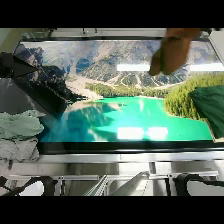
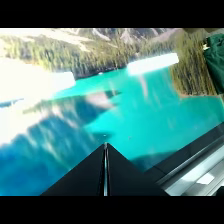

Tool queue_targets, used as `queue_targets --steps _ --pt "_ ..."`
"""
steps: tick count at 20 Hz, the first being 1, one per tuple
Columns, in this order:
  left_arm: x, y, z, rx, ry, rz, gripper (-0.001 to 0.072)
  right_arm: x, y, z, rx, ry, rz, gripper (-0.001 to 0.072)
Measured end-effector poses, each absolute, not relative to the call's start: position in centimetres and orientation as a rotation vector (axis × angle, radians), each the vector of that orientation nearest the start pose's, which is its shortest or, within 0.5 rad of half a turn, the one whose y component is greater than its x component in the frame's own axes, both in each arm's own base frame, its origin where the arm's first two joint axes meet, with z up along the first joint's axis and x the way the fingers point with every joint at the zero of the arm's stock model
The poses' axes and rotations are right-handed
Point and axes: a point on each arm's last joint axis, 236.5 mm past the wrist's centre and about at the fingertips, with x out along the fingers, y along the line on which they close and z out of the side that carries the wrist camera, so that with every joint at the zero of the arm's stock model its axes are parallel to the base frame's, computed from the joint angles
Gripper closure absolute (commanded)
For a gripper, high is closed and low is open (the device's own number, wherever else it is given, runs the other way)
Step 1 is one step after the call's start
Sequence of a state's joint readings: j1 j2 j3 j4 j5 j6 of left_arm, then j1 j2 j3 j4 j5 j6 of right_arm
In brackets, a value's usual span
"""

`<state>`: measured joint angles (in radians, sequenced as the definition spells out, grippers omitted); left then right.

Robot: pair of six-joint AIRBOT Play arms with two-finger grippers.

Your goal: Fold the shirts.

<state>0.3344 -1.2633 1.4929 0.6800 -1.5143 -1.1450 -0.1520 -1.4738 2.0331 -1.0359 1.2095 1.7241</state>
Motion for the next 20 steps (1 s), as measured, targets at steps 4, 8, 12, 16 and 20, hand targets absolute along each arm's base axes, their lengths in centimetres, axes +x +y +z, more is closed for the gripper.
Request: queue_targets --steps 4,8,12,16,20 --pt "39.0 -5.9 19.3 -0.439 0.938 -0.634 0.0704 48.8 -8.2 27.4 0.607 0.661 -0.035 0.0698" --pt "39.0 -5.9 19.3 -0.453 0.944 -0.628 0.0704 50.2 -16.2 24.2 0.694 0.629 -0.116 0.0697" --pt "39.6 -5.7 19.5 -0.457 0.922 -0.61 0.0704 52.9 -19.7 25.2 0.784 0.459 -0.032 0.0697" --pt "39.9 -5.5 19.6 -0.459 0.909 -0.601 0.0704 52.1 -23.0 25.4 0.796 0.407 -0.058 0.0697" --pt "40.0 -5.5 19.6 -0.46 0.906 -0.599 0.0704 47.5 -26.4 18.8 0.888 0.628 -0.229 0.0701"
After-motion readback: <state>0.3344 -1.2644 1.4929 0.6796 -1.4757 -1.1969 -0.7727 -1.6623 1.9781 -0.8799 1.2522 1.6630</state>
